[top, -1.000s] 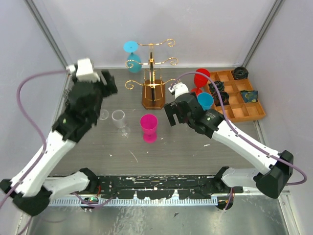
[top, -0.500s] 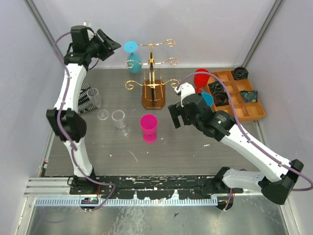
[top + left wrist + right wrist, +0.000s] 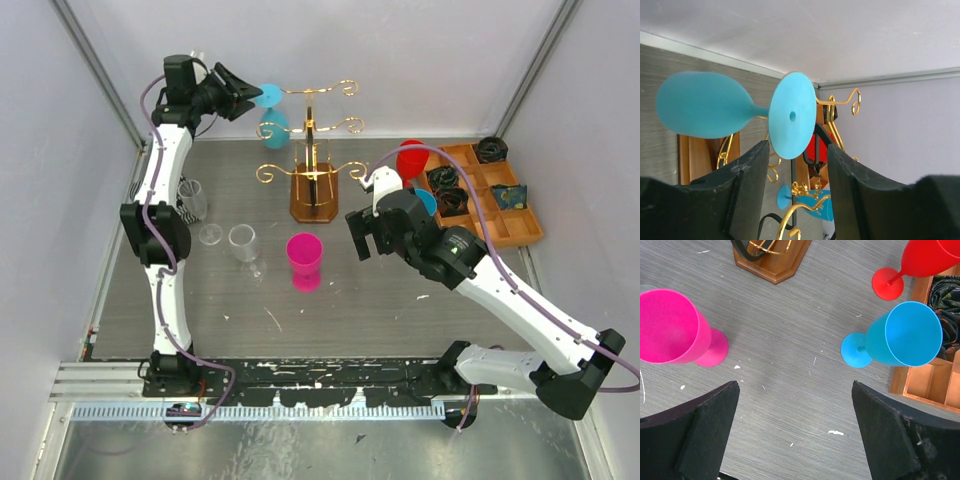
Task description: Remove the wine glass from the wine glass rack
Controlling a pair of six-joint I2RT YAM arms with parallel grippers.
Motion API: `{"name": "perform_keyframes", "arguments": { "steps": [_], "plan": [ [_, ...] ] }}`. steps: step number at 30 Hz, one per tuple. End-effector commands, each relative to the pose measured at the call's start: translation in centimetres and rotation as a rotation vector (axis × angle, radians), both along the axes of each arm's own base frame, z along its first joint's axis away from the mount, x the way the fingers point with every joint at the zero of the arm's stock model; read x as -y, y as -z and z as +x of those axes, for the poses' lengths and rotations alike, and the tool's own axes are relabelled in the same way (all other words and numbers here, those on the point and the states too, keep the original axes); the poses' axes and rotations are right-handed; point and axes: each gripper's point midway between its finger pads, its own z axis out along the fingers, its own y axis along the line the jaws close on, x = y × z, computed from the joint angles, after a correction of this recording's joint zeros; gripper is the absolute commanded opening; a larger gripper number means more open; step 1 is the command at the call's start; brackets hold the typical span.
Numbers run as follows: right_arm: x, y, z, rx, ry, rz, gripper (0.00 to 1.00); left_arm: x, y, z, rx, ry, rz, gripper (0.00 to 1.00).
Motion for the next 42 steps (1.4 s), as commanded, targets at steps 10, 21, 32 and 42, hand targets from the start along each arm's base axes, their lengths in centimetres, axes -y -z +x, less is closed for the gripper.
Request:
{"name": "perform_keyframes", "arguments": {
  "steps": [10, 21, 32, 42],
  "plan": [
    [0.7, -3.2, 0.5, 0.09, 0.043, 0.045, 0.99, 0.9, 0.3, 1.3, 0.04, 0.058, -0.071, 0.38],
    [0.7, -2.7, 0.5, 0.084, 0.045, 0.041, 0.99, 1.0, -2.0, 1.6, 0.111, 0.056, -0.123, 0.0],
    [1.0, -2.6, 0.3, 0.085, 0.045, 0.038, 1.0, -1.8, -3.8, 2.4, 0.143, -0.076, -0.09, 0.0],
    [0.4, -2.3, 0.3, 0.067, 0.027, 0.043, 0.99, -3.7, -4.3, 4.6, 0.195, -0.176, -0.146, 0.0]
  ]
}}
